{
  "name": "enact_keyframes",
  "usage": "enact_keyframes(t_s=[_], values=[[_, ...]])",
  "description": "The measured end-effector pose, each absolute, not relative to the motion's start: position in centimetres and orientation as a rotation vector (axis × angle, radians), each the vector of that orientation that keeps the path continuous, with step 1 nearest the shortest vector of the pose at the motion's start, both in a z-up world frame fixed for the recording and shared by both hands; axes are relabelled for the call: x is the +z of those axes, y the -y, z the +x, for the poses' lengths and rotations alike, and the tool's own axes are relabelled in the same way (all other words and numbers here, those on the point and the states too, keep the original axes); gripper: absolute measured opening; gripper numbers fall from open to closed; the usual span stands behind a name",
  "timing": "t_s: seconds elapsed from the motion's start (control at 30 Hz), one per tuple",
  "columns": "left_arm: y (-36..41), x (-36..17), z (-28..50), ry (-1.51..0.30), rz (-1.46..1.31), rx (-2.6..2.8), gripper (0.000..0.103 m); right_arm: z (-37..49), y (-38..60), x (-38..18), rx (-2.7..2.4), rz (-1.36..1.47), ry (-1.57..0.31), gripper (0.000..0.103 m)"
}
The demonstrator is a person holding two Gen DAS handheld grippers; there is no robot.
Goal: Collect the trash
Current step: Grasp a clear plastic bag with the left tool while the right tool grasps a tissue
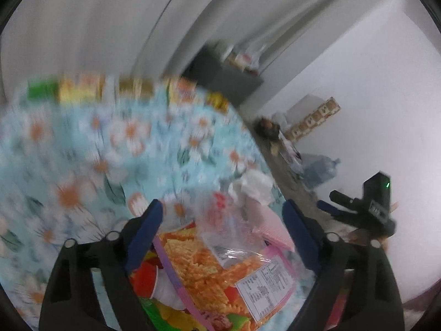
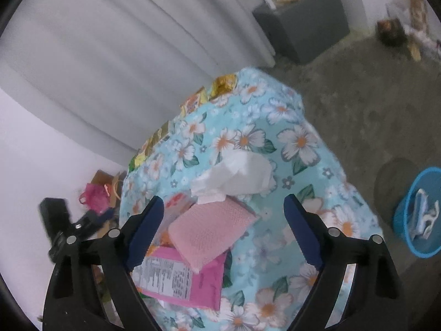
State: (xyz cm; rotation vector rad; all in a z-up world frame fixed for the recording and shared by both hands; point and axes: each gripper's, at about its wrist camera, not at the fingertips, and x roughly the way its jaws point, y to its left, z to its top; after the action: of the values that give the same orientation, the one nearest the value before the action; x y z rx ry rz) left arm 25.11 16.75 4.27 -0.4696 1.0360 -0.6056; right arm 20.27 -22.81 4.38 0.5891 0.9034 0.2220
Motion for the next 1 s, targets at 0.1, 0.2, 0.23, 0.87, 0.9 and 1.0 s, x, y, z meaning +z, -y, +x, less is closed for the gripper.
enact_keyframes(t_s=[0.1,0.2,0.23,0.87,0.9,1.0], values=[[-17.0,1.9,28.0,-1.181,-0.519,-0.602,0.077,22.7,22.8,3.1,0.224,0.626,-0.951,0.082],[-16.6,0.0,30.0,-1.270,-0.515,-0.606,0.075,25.2,22.9,1.4,0.213,0.661,-1.012,0.078],[-16.5,-0.6,30.5,-1.294,-0.513,-0.610,0.075,25.8,23.0,1.0,0.209,0.673,-1.027,0.077],[-10.6,-3.0,30.5,-1.397,-0.280,-0.782,0.029,30.8,20.6,-3.4,0.216,0.590,-1.163,0.052],[-10.7,-2.9,30.5,-1.387,-0.284,-0.785,0.023,30.8,20.4,-3.5,0.207,0.571,-1.162,0.046],[-10.8,-2.6,30.8,-1.344,-0.303,-0.781,0.013,30.6,20.4,-3.5,0.201,0.557,-1.162,0.031]])
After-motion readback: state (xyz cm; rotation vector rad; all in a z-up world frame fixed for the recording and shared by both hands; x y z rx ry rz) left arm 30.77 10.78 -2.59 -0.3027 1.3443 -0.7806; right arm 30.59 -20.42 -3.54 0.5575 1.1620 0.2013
